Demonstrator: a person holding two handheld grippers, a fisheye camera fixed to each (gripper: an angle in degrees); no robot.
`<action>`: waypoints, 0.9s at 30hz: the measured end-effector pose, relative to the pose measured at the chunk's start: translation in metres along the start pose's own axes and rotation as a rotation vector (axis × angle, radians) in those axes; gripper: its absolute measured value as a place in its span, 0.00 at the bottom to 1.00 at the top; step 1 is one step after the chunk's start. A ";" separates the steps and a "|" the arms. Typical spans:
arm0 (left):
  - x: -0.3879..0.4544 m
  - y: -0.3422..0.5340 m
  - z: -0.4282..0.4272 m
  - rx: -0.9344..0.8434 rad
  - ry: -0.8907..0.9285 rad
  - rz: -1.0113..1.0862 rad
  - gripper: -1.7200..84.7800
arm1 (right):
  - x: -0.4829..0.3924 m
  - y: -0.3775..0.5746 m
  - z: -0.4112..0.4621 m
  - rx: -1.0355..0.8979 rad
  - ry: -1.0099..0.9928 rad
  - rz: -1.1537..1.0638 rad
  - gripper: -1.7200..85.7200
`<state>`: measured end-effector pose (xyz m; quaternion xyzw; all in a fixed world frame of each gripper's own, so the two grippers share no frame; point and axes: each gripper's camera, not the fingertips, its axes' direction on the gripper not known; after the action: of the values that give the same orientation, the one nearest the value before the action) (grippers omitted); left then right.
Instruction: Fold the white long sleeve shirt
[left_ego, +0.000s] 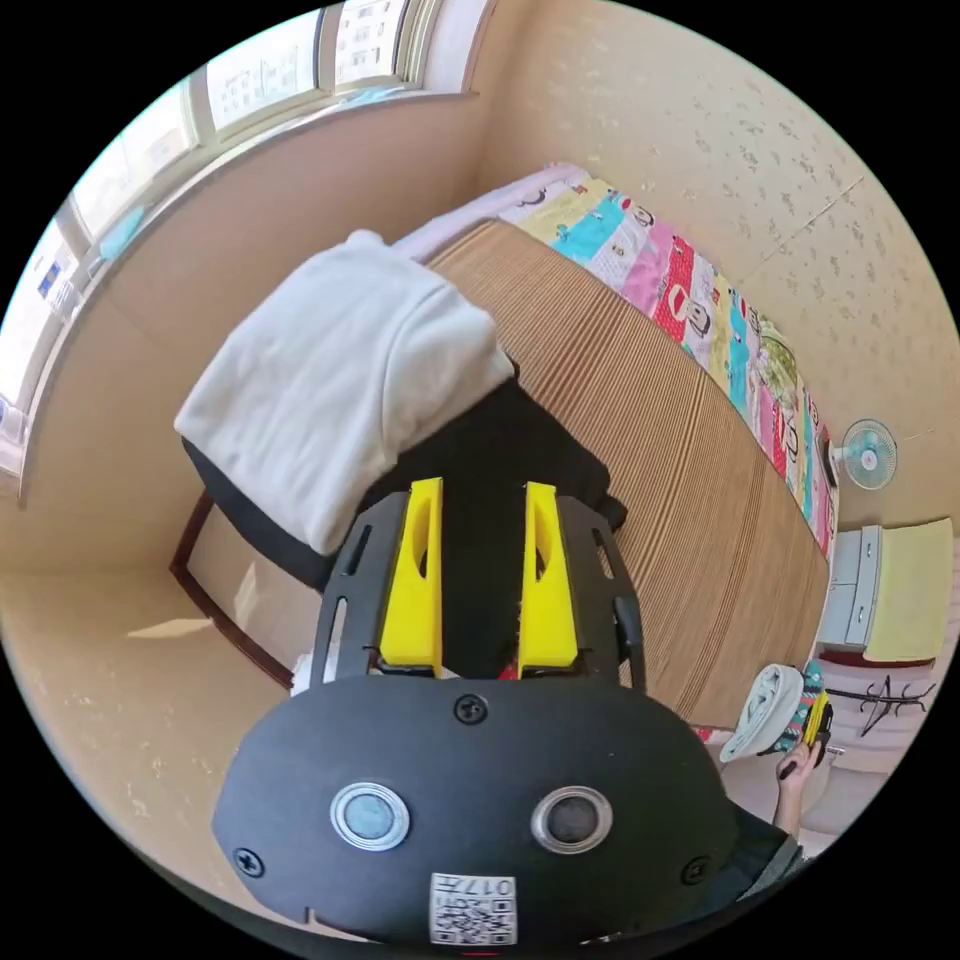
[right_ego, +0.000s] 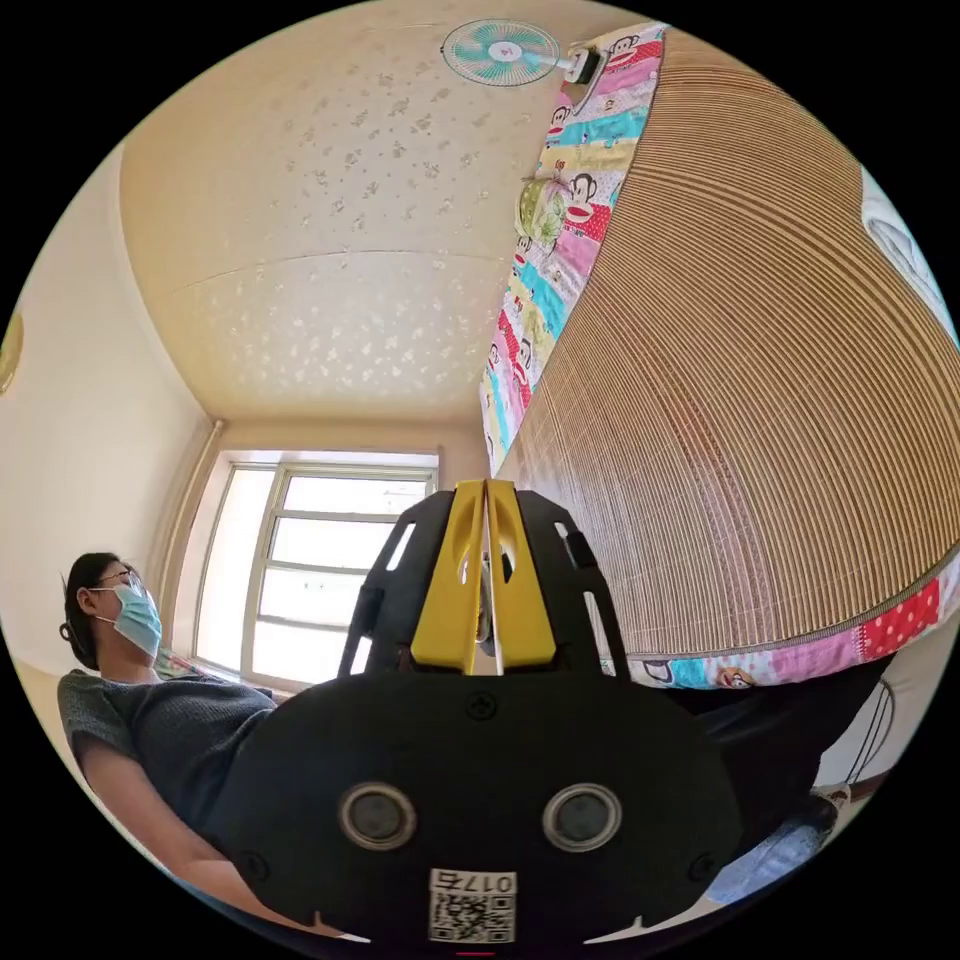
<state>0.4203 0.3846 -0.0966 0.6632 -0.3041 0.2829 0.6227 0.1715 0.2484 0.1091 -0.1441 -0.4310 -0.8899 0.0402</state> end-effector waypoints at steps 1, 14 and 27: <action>0.003 -0.016 -0.013 0.065 -0.011 0.021 0.17 | 0.000 0.014 0.001 -0.016 0.002 -0.015 0.02; 0.031 -0.054 0.063 -0.134 -0.145 0.102 0.14 | 0.021 0.111 -0.064 0.006 0.033 -0.009 0.02; -0.127 0.049 -0.114 0.109 1.060 0.183 0.07 | 0.067 0.175 -0.042 -0.217 -0.018 -0.374 0.02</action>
<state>0.3007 0.5033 -0.1525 0.4315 0.0103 0.6473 0.6282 0.1322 0.1100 0.2364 -0.0729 -0.3521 -0.9217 -0.1452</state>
